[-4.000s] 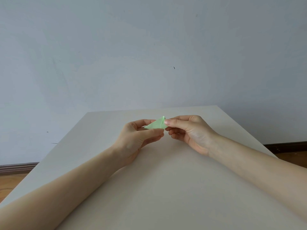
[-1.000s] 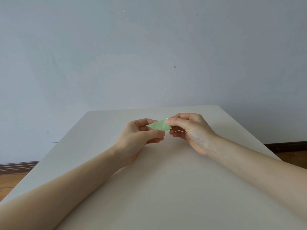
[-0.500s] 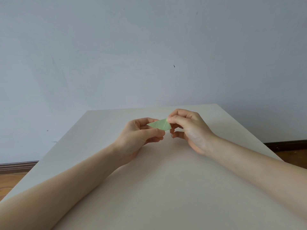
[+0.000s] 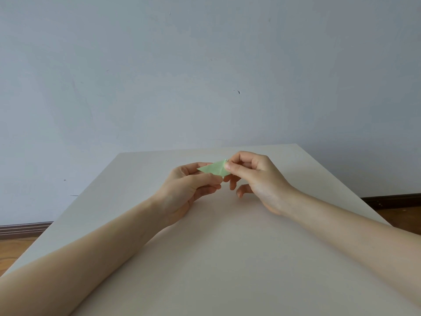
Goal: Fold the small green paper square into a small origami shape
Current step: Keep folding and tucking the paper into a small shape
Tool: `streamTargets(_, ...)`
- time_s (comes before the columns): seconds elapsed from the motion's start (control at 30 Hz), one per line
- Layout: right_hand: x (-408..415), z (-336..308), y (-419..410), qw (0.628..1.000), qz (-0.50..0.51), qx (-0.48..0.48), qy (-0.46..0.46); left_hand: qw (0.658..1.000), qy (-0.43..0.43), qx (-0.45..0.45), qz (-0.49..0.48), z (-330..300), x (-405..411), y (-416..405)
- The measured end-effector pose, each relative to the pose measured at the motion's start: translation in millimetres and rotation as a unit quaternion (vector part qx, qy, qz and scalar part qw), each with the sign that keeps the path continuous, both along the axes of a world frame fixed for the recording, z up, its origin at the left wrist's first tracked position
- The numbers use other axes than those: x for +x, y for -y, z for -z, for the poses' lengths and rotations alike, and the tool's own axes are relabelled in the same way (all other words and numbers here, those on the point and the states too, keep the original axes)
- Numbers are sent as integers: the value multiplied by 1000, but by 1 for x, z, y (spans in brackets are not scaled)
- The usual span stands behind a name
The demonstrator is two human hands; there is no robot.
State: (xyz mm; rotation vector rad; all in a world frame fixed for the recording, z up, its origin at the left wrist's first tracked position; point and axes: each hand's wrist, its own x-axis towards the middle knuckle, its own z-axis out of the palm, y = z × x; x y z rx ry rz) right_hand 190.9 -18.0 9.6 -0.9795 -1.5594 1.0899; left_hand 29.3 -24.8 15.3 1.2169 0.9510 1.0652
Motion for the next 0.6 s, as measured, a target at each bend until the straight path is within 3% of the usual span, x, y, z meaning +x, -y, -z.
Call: streamTargets(0.6,-2,0,0,994,32,30,98,1000,5,-20,4,-1,1,0)
